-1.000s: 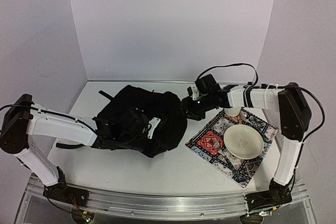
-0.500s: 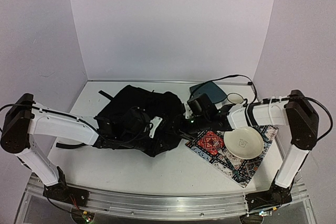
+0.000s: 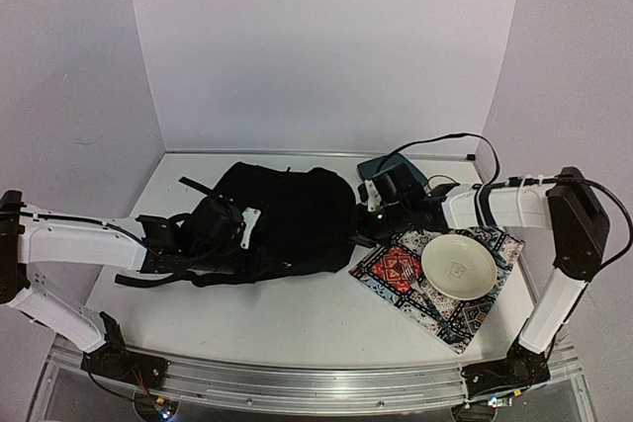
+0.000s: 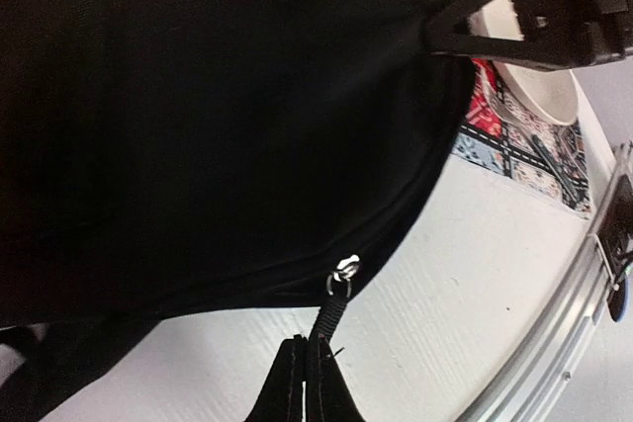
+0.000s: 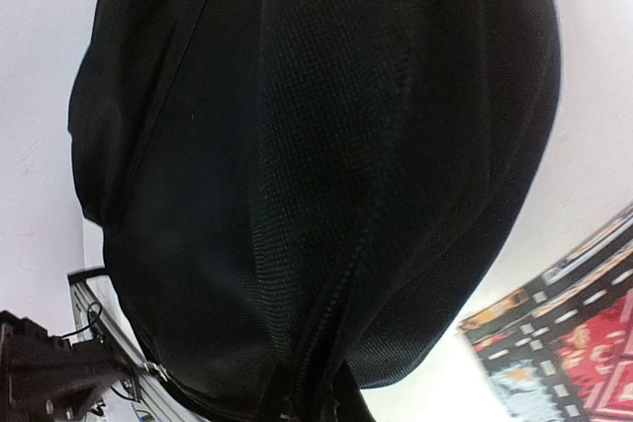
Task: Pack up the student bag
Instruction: Zip the largest pocket of the bag in the student bag.
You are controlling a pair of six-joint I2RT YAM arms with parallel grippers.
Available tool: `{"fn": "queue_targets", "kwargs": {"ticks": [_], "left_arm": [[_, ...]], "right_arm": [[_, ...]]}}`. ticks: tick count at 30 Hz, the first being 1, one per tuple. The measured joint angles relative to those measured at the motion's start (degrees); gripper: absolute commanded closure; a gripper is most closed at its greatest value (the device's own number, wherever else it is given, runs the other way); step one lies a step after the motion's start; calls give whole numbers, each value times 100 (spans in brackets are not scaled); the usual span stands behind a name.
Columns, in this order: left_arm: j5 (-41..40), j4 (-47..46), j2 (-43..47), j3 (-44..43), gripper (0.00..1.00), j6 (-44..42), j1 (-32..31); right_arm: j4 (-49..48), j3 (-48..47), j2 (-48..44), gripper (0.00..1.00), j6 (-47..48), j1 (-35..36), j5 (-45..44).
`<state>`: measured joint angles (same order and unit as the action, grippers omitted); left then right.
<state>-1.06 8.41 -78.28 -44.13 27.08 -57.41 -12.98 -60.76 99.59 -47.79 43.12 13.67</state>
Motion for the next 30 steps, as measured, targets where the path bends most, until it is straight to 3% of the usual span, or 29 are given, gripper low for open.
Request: {"fn": "queue_targets", "kwargs": {"ticks": [8, 18, 20, 26, 30], "left_arm": [[-662, 487, 637, 494, 100, 344, 240], [-1442, 945, 1018, 710, 100, 909, 346], [-1605, 1013, 1016, 710, 96, 952, 419], [-1832, 1112, 1016, 694, 70, 1008, 794], [-1730, 1144, 1035, 464, 43, 771, 1132]], "right_arm": [[442, -283, -124, 100, 505, -460, 212], [655, -682, 48, 100, 628, -120, 400], [672, -777, 141, 90, 607, 41, 339], [664, -1000, 385, 67, 561, 697, 97], [670, -1017, 392, 45, 682, 852, -127]]}}
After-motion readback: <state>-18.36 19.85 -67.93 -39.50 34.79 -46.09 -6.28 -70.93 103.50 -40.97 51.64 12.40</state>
